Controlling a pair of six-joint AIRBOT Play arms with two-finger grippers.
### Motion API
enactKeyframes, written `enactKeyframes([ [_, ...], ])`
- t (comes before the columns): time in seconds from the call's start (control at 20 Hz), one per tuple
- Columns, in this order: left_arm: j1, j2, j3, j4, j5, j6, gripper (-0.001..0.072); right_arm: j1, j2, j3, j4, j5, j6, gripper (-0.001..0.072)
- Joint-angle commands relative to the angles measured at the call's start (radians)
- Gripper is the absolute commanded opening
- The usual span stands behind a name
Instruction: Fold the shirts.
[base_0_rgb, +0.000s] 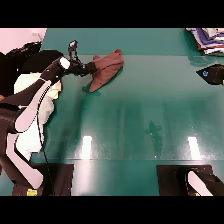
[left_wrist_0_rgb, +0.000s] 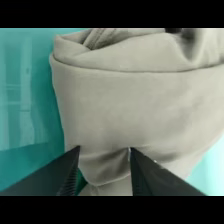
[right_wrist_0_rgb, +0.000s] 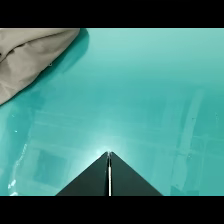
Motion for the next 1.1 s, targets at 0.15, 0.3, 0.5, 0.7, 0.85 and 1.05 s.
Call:
enactKeyframes([
  [0.15,-0.005,-0.006,0.007,-0.016,0.021,0.021,0.0081,0.000,0.001,0.000,0.000,0.000,0.000,0.0014],
  [0.3,-0.025,-0.005,0.009,-0.018,0.058,0.084,0.0028,0.000,0.001,0.000,0.000,0.002,0.000,0.0014],
  [0.5,-0.029,0.024,0.091,-0.010,-0.041,0.127,0.0025,0.000,0.001,0.000,0.000,-0.001,0.000,0.0014],
  [0.7,-0.053,0.143,0.184,-0.012,-0.234,0.263,0.0023,0.000,0.001,0.000,0.000,-0.004,0.000,0.0014],
  [0.85,-0.112,0.257,0.184,-0.009,-0.364,0.319,0.0023,0.000,0.001,0.000,0.000,-0.005,0.000,0.0014],
  [1.05,-0.247,0.398,0.184,-0.008,-0.571,0.365,0.0024,0.000,0.003,0.051,0.000,-0.013,0.000,0.0014],
])
